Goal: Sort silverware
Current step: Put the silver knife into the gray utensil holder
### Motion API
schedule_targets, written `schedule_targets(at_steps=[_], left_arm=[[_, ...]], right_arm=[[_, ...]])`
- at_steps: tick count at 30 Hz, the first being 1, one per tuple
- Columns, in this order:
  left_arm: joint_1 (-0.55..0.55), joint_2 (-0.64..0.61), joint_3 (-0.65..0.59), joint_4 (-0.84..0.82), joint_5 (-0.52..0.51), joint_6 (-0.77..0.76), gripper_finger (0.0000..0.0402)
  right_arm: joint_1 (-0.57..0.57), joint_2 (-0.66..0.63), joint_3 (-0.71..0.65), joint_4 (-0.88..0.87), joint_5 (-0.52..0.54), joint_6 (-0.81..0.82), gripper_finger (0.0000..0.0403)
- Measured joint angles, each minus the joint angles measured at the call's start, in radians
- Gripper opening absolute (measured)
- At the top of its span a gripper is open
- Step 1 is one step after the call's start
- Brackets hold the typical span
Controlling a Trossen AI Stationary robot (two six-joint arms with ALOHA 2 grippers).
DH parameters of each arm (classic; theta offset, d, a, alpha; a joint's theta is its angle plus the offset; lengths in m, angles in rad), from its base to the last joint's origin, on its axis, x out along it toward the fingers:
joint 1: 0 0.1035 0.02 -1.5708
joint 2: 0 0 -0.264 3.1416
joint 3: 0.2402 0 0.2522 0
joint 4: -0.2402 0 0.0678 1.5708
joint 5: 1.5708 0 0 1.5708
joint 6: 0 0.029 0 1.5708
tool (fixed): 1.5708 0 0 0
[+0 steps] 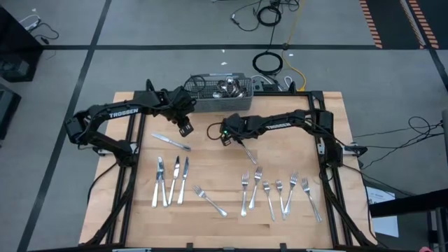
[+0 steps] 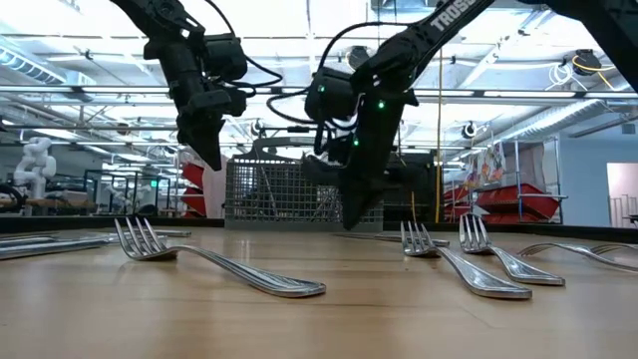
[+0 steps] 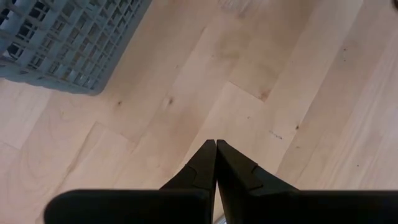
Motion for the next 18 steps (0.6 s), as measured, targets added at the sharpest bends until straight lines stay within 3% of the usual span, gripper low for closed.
schedule_targets(at_steps=[18], left_arm=[[0.0,0.0,0.0,0.001,0.0,0.01,0.0019]], right_arm=[[0.037,0.02,0.0,0.154,-0.127,-0.067,0.0]])
